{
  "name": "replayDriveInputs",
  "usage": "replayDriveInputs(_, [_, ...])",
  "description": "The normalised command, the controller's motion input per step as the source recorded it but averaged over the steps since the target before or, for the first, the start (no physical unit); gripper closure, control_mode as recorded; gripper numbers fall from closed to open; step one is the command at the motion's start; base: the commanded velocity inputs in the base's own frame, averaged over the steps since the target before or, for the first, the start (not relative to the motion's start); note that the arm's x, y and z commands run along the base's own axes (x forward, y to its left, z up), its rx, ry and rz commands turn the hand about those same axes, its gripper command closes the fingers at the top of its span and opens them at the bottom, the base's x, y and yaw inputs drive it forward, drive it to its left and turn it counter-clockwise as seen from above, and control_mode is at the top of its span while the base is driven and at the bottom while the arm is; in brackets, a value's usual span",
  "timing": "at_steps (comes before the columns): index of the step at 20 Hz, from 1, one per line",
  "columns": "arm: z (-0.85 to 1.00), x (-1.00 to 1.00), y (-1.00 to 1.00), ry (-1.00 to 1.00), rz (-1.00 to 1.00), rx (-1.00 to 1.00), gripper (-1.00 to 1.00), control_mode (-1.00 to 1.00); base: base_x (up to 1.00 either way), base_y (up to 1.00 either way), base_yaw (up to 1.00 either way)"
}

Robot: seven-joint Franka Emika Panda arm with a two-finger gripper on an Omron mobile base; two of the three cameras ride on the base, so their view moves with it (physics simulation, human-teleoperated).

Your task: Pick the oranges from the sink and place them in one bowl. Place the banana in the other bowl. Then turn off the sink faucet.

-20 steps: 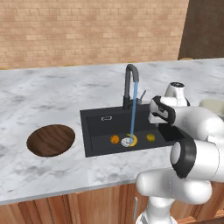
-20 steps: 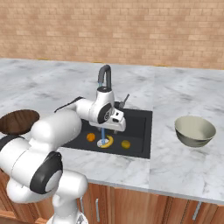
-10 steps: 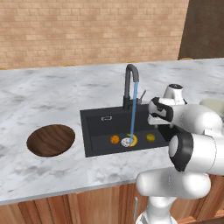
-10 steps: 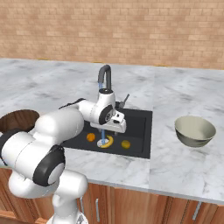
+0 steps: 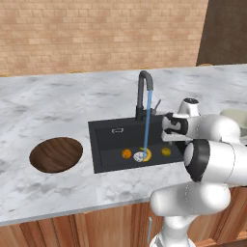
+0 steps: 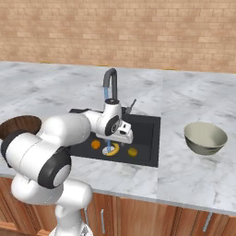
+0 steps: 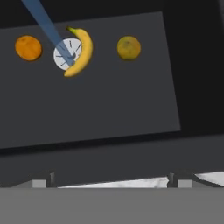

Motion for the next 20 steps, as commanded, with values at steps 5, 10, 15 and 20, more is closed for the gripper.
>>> replayDriveInputs(5, [-0.19, 0.04, -0.03, 0.0, 0.0, 0.0, -1.0, -1.0, 0.0, 0.0, 0.0])
replayDriveInputs(10, [-0.16, 0.04, -0.08, 0.0, 0.0, 0.0, -1.0, -1.0, 0.0, 0.0, 0.0])
replayDriveInputs(15, [-0.18, 0.11, -0.02, 0.0, 0.0, 0.0, -1.0, -1.0, 0.0, 0.0, 0.0])
replayDriveInputs(20, [-0.19, 0.12, -0.01, 0.0, 0.0, 0.0, -1.0, -1.0, 0.0, 0.0, 0.0])
